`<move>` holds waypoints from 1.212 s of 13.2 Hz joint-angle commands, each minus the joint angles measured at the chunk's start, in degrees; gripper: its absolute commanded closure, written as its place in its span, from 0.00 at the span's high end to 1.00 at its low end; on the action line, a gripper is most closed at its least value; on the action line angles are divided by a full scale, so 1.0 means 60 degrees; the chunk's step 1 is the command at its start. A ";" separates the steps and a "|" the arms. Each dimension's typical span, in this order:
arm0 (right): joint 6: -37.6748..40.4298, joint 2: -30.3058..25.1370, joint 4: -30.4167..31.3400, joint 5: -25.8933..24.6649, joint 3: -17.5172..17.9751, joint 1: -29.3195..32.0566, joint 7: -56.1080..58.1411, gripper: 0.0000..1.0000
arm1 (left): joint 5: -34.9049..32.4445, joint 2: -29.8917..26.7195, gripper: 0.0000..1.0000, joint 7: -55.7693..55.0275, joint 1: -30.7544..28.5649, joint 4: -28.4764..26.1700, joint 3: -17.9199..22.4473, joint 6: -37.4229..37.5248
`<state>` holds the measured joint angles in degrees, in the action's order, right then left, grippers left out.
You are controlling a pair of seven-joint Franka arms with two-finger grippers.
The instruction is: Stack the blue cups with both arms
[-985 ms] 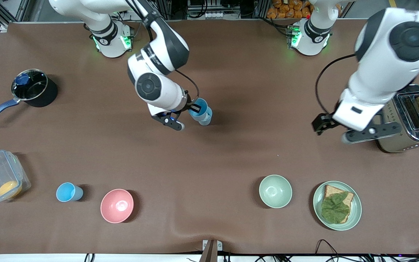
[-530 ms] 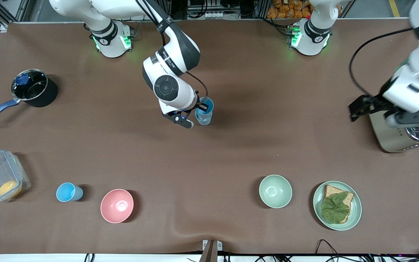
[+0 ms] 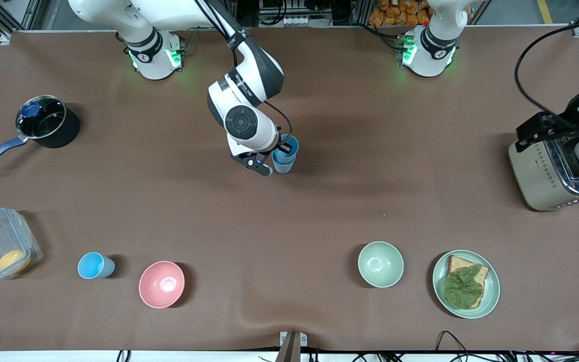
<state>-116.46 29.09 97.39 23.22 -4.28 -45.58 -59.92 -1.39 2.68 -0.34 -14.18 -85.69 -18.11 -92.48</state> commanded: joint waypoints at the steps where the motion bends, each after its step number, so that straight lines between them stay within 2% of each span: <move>1: 0.0556 -0.0467 -0.0205 -0.0164 -0.0282 0.0052 -0.0120 1.00 | 0.0334 -0.0563 1.00 0.0394 0.0835 -0.0279 0.1065 0.0441; 2: 0.0674 -0.0672 -0.0424 -0.0251 -0.0501 0.0067 -0.0062 1.00 | 0.0320 -0.0608 1.00 0.0393 0.1232 -0.0338 0.1476 0.0515; 3: 0.1038 -0.0906 -0.0557 -0.0383 -0.0764 0.0139 0.0214 1.00 | 0.0320 -0.0666 1.00 0.0408 0.1337 -0.0425 0.1582 0.0603; 5: 0.2716 -0.1462 -0.0675 -0.0705 -0.1350 0.0489 0.2066 1.00 | 0.0320 -0.0827 1.00 0.0321 0.1643 -0.0615 0.1757 0.0647; 6: 0.3320 -0.1798 -0.0661 -0.0837 -0.1773 0.0666 0.3078 1.00 | 0.0320 -0.0930 1.00 0.0233 0.1921 -0.0747 0.2049 0.0647; 9: 0.4452 -0.2575 -0.0632 -0.1538 -0.3266 0.1004 0.6387 1.00 | 0.0320 -0.1004 1.00 0.0203 0.2142 -0.0879 0.2125 0.0749; 11: 0.4732 -0.2986 -0.0573 -0.2169 -0.4379 0.1019 0.8439 1.00 | 0.0320 -0.1062 1.00 0.0014 0.2610 -0.0939 0.2489 0.0750; 14: 0.4951 -0.3498 -0.0573 -0.2171 -0.6298 0.1048 1.0596 1.00 | 0.0261 -0.0945 1.00 -0.0119 0.2700 -0.0837 0.2520 0.0750; 16: 0.5273 -0.3705 -0.0719 -0.2171 -0.6830 0.1238 1.1230 1.00 | 0.0290 -0.0858 1.00 -0.0381 0.2686 -0.0778 0.2520 0.0735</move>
<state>-86.13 9.91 92.34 11.02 -43.67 -38.13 4.99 -0.55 -1.89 -0.57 1.33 -90.00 -3.74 -88.27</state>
